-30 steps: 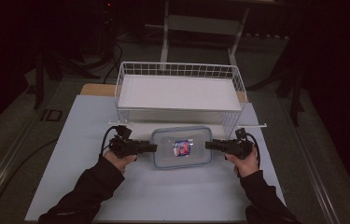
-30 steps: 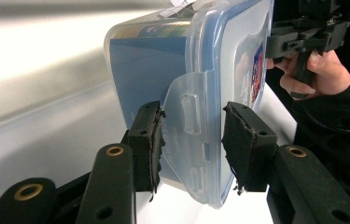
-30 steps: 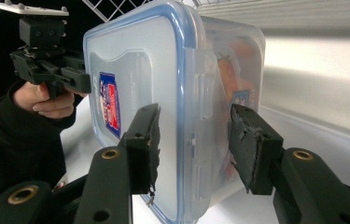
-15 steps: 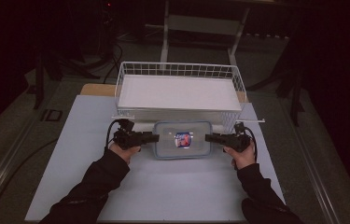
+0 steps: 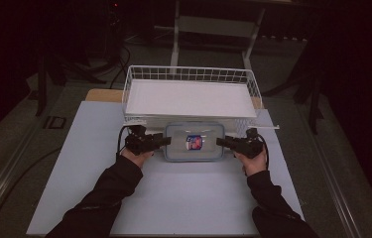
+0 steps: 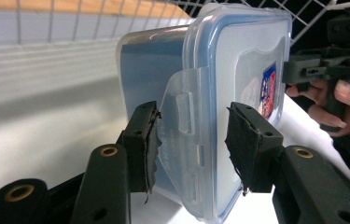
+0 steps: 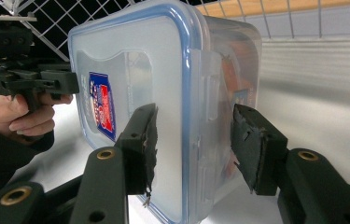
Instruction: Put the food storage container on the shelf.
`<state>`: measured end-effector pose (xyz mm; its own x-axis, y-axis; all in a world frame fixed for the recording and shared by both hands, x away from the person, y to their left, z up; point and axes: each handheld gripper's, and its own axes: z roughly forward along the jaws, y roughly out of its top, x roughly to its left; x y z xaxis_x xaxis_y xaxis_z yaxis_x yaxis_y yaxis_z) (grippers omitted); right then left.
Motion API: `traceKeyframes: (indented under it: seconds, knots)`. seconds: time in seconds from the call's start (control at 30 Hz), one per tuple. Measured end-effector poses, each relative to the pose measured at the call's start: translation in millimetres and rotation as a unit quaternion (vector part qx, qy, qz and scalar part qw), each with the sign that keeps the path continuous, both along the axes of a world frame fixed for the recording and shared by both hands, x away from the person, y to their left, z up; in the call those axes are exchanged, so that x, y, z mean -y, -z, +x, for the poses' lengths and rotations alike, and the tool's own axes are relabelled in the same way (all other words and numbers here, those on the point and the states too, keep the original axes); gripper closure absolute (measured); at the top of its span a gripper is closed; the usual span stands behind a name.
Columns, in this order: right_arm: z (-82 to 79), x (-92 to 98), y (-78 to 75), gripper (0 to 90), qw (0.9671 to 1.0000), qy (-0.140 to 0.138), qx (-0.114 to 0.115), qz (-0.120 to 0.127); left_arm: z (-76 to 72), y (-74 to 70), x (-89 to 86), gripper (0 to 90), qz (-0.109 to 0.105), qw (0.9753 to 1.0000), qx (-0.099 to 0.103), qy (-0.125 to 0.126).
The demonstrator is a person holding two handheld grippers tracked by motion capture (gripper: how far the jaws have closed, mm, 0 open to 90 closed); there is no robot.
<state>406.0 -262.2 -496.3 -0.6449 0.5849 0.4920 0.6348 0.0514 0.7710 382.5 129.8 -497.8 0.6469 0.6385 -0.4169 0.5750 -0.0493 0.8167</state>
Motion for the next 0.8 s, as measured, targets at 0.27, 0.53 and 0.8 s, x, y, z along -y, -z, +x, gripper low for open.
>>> traceKeyframes:
  seconds: [0.27, 0.53, 0.8]
  knots:
    - [1.5, -3.4, 1.7, 51.2, 0.9999, 0.007, 0.008, 0.000, 1.9, 8.0, -1.9, 53.2, -0.027, 0.9995, -0.003, -0.018]
    - [1.5, -5.9, 6.6, 49.8, 0.9999, 0.015, -0.001, 0.008, 0.9, 10.3, 1.5, 50.3, -0.029, 0.9988, 0.007, -0.039]
    - [2.2, -10.3, 11.4, 51.3, 0.9992, 0.040, 0.007, -0.001, 1.4, 16.9, 4.0, 48.1, -0.015, 0.9980, 0.014, -0.060]
